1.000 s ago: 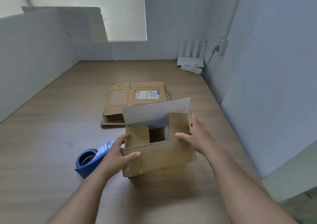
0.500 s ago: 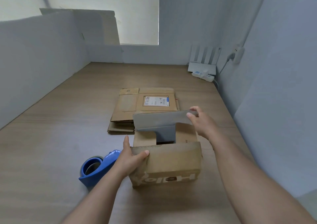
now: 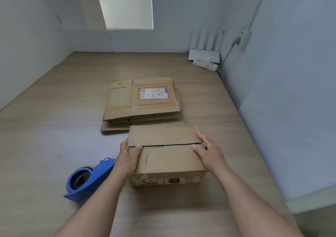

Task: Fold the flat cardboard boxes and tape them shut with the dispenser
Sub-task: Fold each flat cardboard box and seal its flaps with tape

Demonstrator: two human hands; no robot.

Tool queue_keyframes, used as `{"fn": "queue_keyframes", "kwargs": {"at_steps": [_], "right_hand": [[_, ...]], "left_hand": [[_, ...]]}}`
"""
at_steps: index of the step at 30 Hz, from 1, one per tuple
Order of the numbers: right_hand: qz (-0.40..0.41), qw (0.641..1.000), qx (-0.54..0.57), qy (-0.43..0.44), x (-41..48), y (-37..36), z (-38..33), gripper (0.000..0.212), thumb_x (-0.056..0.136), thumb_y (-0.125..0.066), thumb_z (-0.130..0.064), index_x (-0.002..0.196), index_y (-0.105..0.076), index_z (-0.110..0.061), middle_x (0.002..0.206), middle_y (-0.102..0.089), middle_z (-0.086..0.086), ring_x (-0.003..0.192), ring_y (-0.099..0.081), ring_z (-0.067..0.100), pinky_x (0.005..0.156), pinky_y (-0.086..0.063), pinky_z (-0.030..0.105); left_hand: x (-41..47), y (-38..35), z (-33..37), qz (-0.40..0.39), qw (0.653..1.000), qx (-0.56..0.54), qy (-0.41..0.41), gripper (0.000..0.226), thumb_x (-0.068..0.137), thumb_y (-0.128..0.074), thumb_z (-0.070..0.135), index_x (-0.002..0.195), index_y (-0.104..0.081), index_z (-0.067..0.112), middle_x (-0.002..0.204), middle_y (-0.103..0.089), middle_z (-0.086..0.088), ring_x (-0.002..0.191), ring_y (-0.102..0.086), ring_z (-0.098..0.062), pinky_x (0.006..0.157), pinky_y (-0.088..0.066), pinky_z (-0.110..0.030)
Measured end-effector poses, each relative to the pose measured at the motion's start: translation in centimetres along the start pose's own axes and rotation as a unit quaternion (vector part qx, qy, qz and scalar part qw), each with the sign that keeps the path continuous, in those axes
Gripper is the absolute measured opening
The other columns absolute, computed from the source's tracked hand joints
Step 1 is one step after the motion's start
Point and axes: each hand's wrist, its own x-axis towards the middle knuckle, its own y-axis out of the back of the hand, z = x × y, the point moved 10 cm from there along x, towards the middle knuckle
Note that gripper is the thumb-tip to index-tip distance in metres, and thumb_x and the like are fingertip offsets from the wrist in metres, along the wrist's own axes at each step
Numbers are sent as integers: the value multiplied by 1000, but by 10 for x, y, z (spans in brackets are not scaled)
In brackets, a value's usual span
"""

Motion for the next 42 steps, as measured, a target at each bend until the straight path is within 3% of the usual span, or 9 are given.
{"fn": "queue_keyframes", "kwargs": {"at_steps": [7,12,16,19,23,33,37,39,42], "right_hand": [[45,997,-65,20,-30,-18,-6,43,94,-55,-37,135,-50,-25,133,-56,0,119,-53,17,96,-39,26],[55,993,-99,30,-28,-25,-17,42,96,-51,-37,136,-48,-25,139,-51,-4,125,-48,17,97,-38,28],[97,993,-61,-6,-35,-19,-8,40,97,-47,-38,135,-47,-27,137,-53,-4,118,-53,19,89,-40,30],[119,991,-60,-13,-36,-17,-8,39,97,-48,-37,135,-48,-25,134,-54,0,113,-56,20,84,-39,28],[146,981,-120,38,-42,-12,-26,31,94,-56,-29,121,-63,-15,139,-47,8,126,-44,24,97,-37,31],[60,976,-185,99,-56,-32,-34,39,92,-60,-29,128,-60,-13,146,-44,1,137,-34,21,113,-16,26],[74,971,-207,96,-59,-36,-40,37,93,-59,-30,125,-62,-12,142,-49,2,132,-38,24,111,-22,28],[82,970,-209,96,-60,-35,-42,36,92,-60,-29,123,-64,-11,141,-50,4,131,-40,27,110,-22,28],[71,967,-227,95,-62,-38,-52,40,95,-56,-31,129,-59,-12,145,-45,4,136,-35,26,112,-19,28]], "left_hand": [[-23,18,-23,25,999,4,21,49,102,-37,35,146,-22,18,120,-48,-9,94,-46,-20,77,-37,-35],[-30,25,-15,25,999,41,-12,60,104,-31,31,154,3,27,111,-51,-1,82,-45,-11,78,-36,-29],[-37,26,-14,26,997,62,-45,58,103,-30,38,154,-4,30,146,-42,-10,120,-47,-24,100,-35,-38],[-36,23,-17,12,996,74,-49,56,104,-29,36,155,-7,29,133,-51,-11,93,-45,-14,84,-34,-31],[-27,22,-18,0,996,75,-51,53,104,-29,33,153,-11,27,115,-52,-7,85,-45,-14,80,-36,-34],[-21,28,-16,-18,989,116,-89,58,103,-27,39,154,-1,27,148,-36,-10,117,-45,-22,97,-38,-40],[-47,17,17,24,899,361,-248,70,98,-24,56,153,6,27,161,12,-2,149,8,-21,119,1,-38],[-59,-7,20,-25,842,439,-311,67,97,-18,59,153,1,29,161,11,1,148,14,-18,120,7,-40],[-55,-12,17,-52,829,461,-312,63,97,-16,60,153,-10,31,162,1,4,148,9,-15,121,5,-40]]}}
